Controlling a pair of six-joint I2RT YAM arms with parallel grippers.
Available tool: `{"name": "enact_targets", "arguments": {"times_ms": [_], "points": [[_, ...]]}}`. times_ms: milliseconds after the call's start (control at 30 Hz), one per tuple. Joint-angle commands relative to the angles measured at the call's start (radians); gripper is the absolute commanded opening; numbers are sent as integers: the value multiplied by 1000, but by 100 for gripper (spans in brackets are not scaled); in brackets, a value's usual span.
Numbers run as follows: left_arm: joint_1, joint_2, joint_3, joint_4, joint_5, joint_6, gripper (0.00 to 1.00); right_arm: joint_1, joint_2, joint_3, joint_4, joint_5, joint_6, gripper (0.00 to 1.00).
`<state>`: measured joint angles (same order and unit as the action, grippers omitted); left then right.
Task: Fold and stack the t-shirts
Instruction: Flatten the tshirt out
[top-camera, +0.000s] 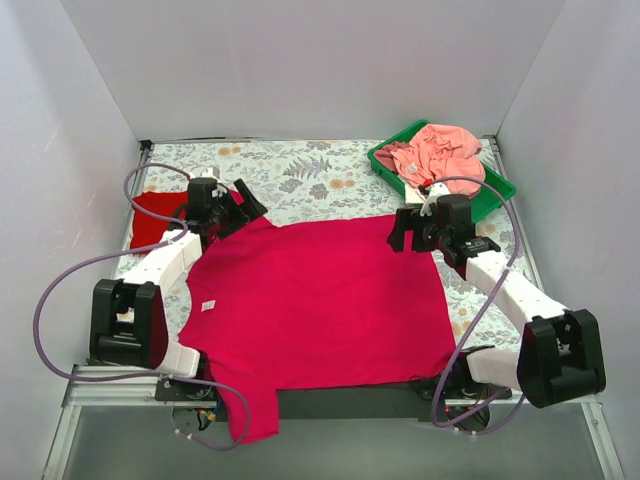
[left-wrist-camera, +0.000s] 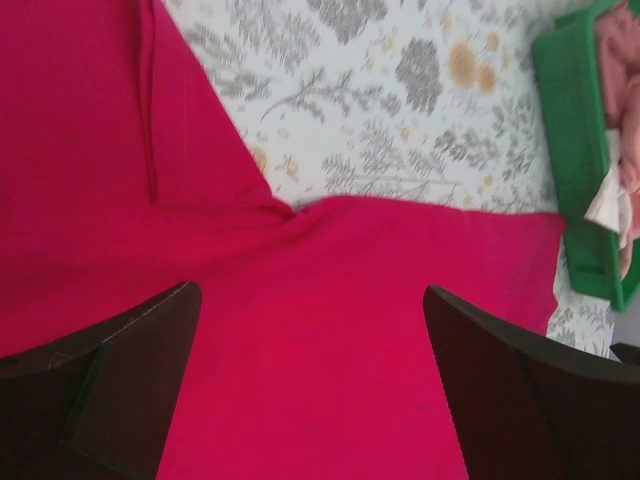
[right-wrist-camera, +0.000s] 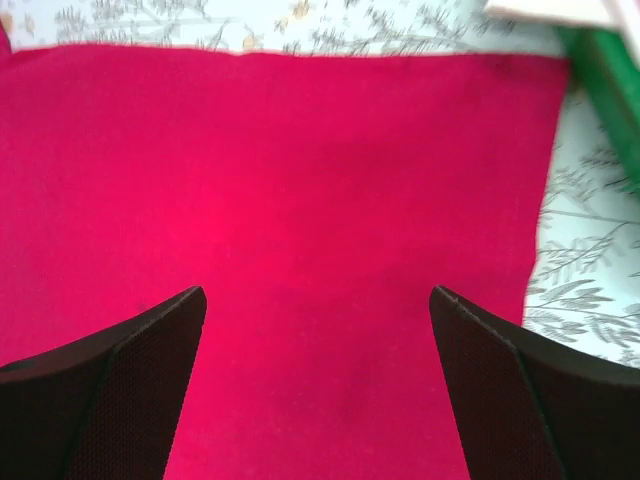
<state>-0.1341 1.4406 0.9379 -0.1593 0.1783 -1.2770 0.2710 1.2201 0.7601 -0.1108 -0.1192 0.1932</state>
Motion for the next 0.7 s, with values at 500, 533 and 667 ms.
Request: {"name": "enact_targets", "arguments": {"times_ms": [500, 533, 667], "points": [[-9, 240, -13, 153, -57, -51, 94, 23, 260, -136, 212, -4, 101, 98], [-9, 251, 1, 153, -62, -53, 94, 23, 262, -143, 212, 12, 107, 98], [-9, 316, 45, 182, -66, -54, 93, 24, 256, -176, 209, 53, 114, 98]]}}
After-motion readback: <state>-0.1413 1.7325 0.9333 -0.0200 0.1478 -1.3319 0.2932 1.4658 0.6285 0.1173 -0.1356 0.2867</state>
